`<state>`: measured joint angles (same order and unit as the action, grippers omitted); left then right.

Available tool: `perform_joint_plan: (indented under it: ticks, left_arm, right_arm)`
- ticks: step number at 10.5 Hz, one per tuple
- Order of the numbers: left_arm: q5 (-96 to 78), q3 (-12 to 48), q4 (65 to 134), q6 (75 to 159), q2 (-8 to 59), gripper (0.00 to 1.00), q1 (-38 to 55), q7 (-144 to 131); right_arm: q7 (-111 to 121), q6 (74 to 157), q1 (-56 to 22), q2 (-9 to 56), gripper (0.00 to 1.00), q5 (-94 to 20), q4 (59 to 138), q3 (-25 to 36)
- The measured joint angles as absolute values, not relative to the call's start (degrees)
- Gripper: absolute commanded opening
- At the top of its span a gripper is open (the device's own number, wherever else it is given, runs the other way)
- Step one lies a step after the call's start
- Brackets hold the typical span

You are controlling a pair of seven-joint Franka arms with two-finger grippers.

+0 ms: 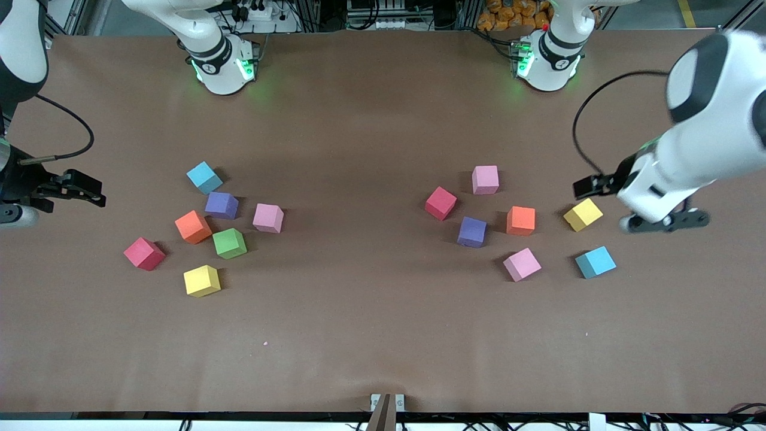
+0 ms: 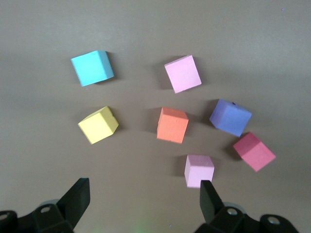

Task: Form number 2 with 11 blocks
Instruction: 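Reach the left gripper down to the light pink block, then grasp the pink block with the left gripper while the right gripper reaches yellow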

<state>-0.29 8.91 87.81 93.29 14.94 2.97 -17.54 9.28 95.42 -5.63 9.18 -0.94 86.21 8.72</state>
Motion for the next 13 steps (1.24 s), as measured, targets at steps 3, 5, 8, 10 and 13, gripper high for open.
perform_joint_plan:
  ticks: [3, 5, 8, 10, 13]
  left_arm:
    - [-0.3, 8.9, 88.9, 102.2, 21.4, 1.00, 3.7, -24.1]
    - [-0.3, 8.9, 89.1, 108.0, 26.3, 1.00, 4.8, -29.4]
    - [0.8, 8.9, 89.0, 114.2, 31.6, 1.00, 6.4, -39.6]
    - [1.2, 8.9, 89.3, 117.3, 33.9, 1.00, 6.4, -45.7]
    - [1.2, 8.8, 91.6, 123.7, 35.9, 1.00, 6.4, -49.9]
  right_arm:
    - [9.3, 95.4, -5.6, 9.3, 1.00, -0.9, 86.3, 8.7]
    - [9.3, 95.4, -5.6, 9.5, 1.00, -0.9, 86.3, 8.7]
    - [9.3, 95.6, -5.8, 10.6, 1.00, -1.0, 86.5, 8.6]
    - [9.3, 95.8, -5.8, 11.1, 1.00, -1.0, 86.5, 8.6]
    - [9.3, 96.4, -5.8, 11.2, 1.00, -1.0, 86.5, 8.6]
